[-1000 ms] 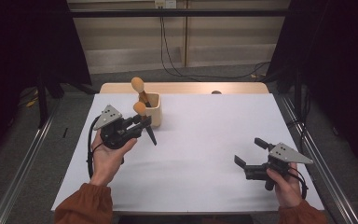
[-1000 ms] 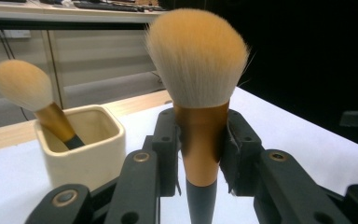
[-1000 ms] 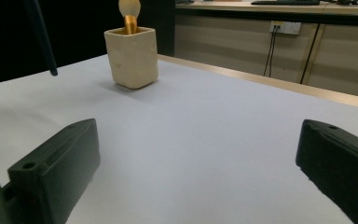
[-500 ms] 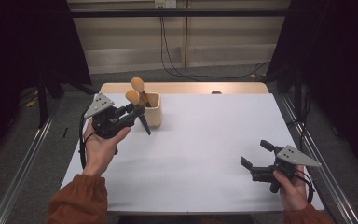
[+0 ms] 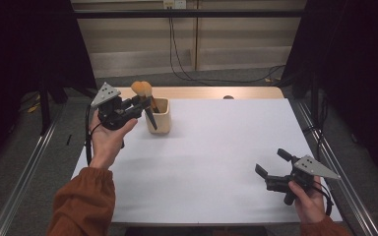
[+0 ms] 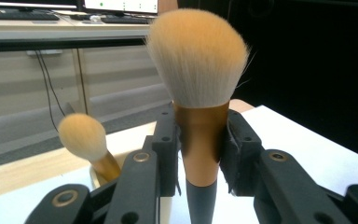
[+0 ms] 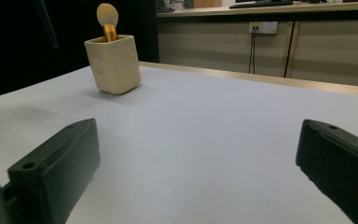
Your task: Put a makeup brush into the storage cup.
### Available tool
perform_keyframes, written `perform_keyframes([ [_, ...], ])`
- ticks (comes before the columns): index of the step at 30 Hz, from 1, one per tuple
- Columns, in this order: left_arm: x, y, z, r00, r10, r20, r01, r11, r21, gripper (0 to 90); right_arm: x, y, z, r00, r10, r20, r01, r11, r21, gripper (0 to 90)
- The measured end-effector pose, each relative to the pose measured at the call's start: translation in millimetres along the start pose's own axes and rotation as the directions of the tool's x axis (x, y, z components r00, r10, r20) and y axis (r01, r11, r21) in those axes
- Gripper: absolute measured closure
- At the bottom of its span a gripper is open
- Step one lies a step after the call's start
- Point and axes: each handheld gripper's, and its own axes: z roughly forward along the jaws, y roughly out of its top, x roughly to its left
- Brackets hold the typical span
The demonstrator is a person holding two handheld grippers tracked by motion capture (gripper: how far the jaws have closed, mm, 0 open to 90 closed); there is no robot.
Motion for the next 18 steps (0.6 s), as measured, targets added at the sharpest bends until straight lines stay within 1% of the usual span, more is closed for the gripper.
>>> perform_keyframes([
  [3, -0.4, 6.1, 5.7, 1.0, -0.001, 0.001, 0.001, 1.0, -0.004, 69.7, 1.9, 0.0, 0.9, 1.0, -0.007, 0.003, 0.007, 1.0, -0.004, 0.0],
  [5, 0.2, 8.3, 10.8, 1.0, 0.009, -0.001, -0.009, 0.9999, -0.006, 69.6, 2.6, -0.3, 1.1, 1.0, -0.003, 0.003, 0.003, 1.0, -0.007, 0.0],
  [7, 2.0, 9.9, 15.3, 1.0, -0.003, -0.006, 0.003, 1.0, -0.005, 69.6, 3.0, -0.3, 0.9, 0.9999, 0.0, 0.011, 0.0, 1.0, -0.007, 0.0],
  [10, 6.5, 11.4, 21.7, 0.9998, -0.001, -0.019, 0.001, 1.0, -0.001, 69.7, 2.5, -0.3, 0.4, 1.0, 0.003, 0.006, -0.003, 1.0, -0.011, 0.0],
  [12, 9.6, 13.0, 24.8, 0.9997, -0.012, -0.019, 0.012, 0.9998, -0.017, 69.6, 2.2, -0.6, 0.3, 1.0, 0.0, 0.003, 0.0, 1.0, -0.01, 0.0],
  [14, 11.6, 15.9, 27.0, 0.9995, -0.008, -0.03, 0.007, 0.9997, -0.022, 69.7, 2.3, -1.0, 0.4, 1.0, 0.0, -0.001, 0.0, 1.0, -0.006, 0.0],
  [15, 12.9, 17.8, 28.2, 0.9996, -0.012, -0.027, 0.011, 0.9996, -0.026, 69.7, 2.5, -1.2, 0.5, 1.0, 0.0, -0.001, 0.0, 1.0, -0.004, 0.0],
  [17, 14.3, 20.4, 29.2, 0.9992, -0.003, -0.039, 0.002, 0.9996, -0.028, 69.7, 2.6, -1.3, 0.6, 1.0, 0.002, -0.001, -0.002, 1.0, -0.005, 0.0],
  [18, 15.6, 21.5, 29.9, 0.9993, -0.005, -0.038, 0.004, 0.9993, -0.038, 69.7, 2.6, -1.3, 0.5, 1.0, 0.002, -0.002, -0.002, 1.0, -0.005, 0.0],
])
